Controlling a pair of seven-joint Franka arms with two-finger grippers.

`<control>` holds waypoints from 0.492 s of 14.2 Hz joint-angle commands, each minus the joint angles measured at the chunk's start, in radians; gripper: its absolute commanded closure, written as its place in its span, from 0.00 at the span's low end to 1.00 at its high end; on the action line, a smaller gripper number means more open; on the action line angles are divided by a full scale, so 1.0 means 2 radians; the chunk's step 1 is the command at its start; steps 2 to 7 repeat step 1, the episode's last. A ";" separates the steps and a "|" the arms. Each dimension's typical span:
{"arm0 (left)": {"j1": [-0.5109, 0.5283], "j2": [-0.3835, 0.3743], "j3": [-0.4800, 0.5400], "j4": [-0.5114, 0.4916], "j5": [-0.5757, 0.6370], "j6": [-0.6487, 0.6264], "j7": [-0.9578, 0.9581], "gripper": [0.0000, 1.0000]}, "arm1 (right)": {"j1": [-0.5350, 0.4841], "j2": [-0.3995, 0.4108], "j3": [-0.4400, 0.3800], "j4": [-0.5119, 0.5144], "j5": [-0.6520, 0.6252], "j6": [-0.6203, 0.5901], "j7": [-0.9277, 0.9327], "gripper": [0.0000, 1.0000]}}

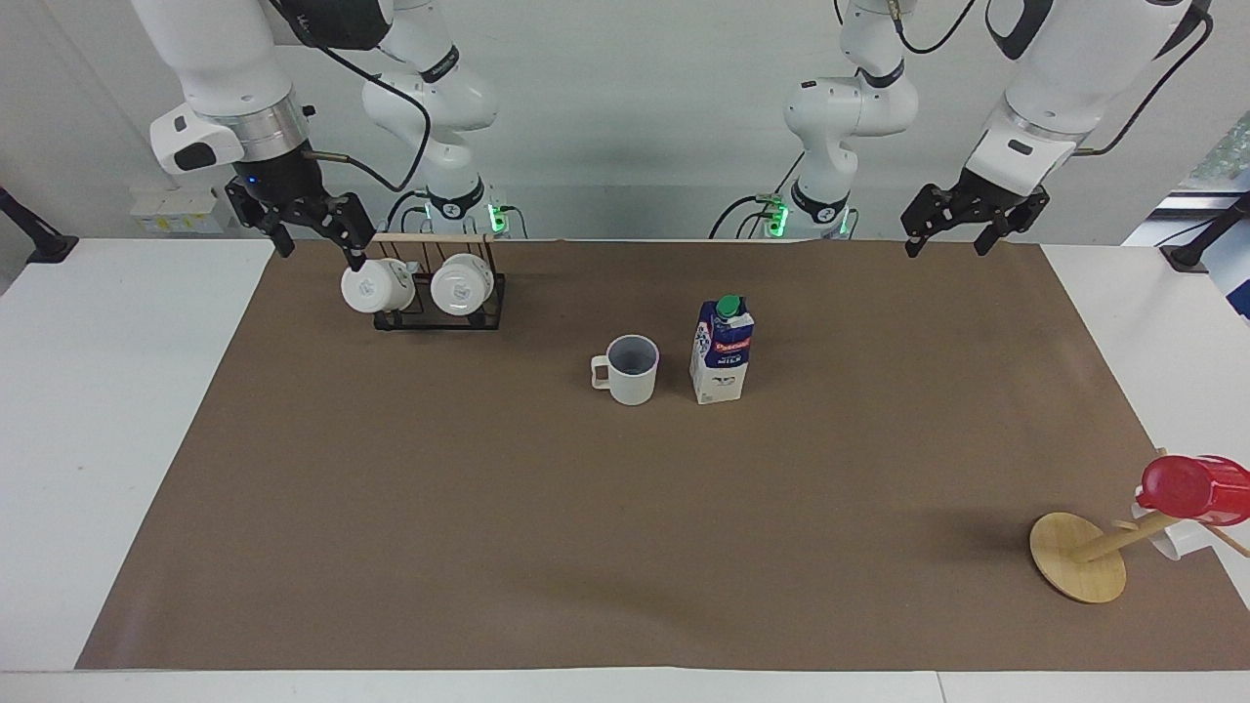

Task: Place cup and milk on table
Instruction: 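Open the left gripper and withdraw it from the carton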

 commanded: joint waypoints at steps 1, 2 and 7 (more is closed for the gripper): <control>0.008 0.001 -0.003 0.008 -0.010 -0.007 0.007 0.00 | -0.006 -0.013 0.004 -0.015 0.002 0.007 -0.014 0.00; 0.008 0.001 -0.003 0.008 -0.010 -0.007 0.007 0.00 | -0.006 -0.013 0.004 -0.015 0.002 0.007 -0.014 0.00; 0.008 0.001 -0.003 0.008 -0.010 -0.007 0.007 0.00 | -0.006 -0.013 0.004 -0.015 0.002 0.007 -0.014 0.00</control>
